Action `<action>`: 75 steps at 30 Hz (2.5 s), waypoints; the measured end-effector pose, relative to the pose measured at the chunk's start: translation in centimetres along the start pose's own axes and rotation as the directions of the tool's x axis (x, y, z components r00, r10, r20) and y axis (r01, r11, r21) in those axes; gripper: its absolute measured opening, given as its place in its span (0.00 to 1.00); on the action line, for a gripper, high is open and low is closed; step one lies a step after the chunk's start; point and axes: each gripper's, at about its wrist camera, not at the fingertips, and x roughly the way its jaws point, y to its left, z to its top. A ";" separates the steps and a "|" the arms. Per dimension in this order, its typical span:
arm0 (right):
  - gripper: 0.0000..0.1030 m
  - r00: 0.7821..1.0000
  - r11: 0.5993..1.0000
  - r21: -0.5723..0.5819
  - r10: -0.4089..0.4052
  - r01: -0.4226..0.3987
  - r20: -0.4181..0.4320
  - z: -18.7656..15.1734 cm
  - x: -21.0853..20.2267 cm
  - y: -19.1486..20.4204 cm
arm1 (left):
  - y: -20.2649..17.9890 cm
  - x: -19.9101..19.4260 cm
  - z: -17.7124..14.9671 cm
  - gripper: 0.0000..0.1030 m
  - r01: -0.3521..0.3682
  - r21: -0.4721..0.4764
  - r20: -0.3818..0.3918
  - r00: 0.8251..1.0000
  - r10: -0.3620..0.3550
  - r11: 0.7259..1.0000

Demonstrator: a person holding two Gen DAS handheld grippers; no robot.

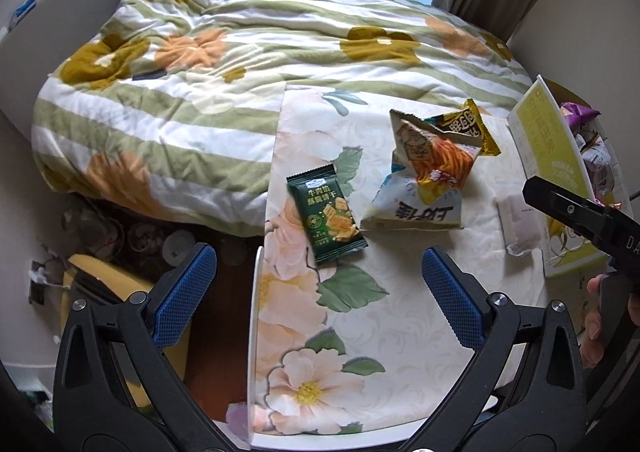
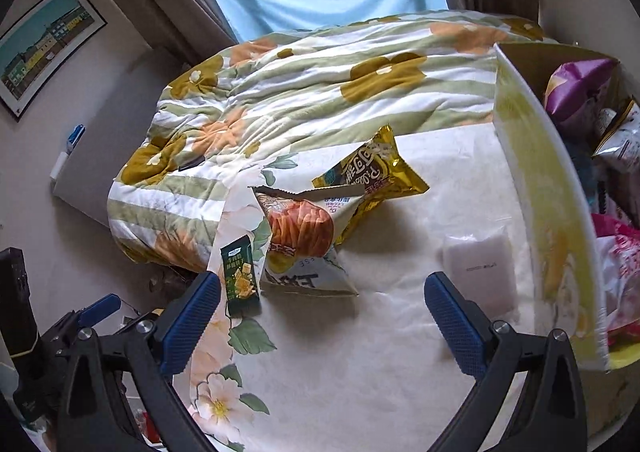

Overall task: Organize snacks
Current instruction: 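Grasp the green cracker packet with the left tool while the right tool grasps the fries-print bag, then carry both snacks over the yellow box and open both tools to drop them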

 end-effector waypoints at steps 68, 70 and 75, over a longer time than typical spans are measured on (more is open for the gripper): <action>0.48 0.978 0.997 -0.074 0.015 -0.031 -0.207 1.9 10.2 0.5 | -2.5 12.9 3.3 0.41 -0.057 -0.011 -0.188 0.981 0.054 0.998; 0.47 0.981 0.997 -0.067 0.013 -0.027 -0.193 1.8 9.8 0.6 | -2.7 12.1 3.6 0.41 -0.048 0.005 -0.170 0.984 0.048 0.999; 0.47 0.990 0.998 -0.060 0.006 -0.014 -0.141 2.0 8.0 1.3 | -3.4 9.3 4.5 0.41 -0.042 0.073 -0.119 0.992 0.051 0.996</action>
